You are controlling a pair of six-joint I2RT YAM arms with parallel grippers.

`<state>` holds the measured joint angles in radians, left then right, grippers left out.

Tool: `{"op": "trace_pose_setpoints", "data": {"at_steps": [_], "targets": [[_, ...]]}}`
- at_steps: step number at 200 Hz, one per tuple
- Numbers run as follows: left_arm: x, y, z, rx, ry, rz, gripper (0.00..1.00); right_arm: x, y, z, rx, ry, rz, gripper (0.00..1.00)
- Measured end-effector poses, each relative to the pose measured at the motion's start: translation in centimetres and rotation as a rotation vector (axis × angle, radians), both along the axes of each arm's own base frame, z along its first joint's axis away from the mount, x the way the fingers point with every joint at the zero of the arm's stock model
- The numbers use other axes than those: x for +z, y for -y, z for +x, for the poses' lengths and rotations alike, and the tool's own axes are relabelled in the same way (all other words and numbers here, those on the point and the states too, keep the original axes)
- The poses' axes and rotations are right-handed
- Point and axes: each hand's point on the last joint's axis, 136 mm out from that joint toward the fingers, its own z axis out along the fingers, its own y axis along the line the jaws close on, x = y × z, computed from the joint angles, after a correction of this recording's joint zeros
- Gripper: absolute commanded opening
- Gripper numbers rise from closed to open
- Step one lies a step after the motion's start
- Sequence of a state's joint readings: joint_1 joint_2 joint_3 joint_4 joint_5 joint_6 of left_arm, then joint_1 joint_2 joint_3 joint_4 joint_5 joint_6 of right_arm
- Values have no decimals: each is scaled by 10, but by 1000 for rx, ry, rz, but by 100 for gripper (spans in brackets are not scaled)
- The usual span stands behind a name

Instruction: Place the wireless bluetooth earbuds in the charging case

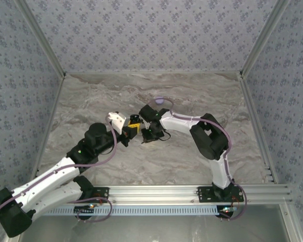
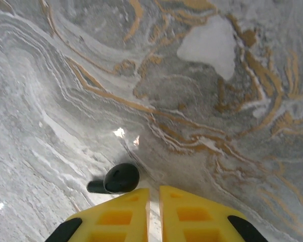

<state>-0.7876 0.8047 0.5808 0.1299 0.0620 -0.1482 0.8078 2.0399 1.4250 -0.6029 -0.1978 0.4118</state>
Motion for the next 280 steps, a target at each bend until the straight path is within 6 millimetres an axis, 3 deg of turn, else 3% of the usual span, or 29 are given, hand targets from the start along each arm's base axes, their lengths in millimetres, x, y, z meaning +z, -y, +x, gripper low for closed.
{"op": "trace_pose_setpoints", "data": {"at_steps": [146, 200, 247, 280], "targets": [[4, -1, -1, 0, 10, -7, 5, 8, -24, 17, 43, 19, 41, 18], [4, -1, -1, 0, 10, -7, 5, 8, -19, 15, 40, 11, 17, 28], [4, -1, -1, 0, 10, -7, 5, 29, -22, 12, 44, 36, 44, 39], [4, -1, -1, 0, 10, -7, 5, 31, -27, 6, 54, 39, 42, 40]]}}
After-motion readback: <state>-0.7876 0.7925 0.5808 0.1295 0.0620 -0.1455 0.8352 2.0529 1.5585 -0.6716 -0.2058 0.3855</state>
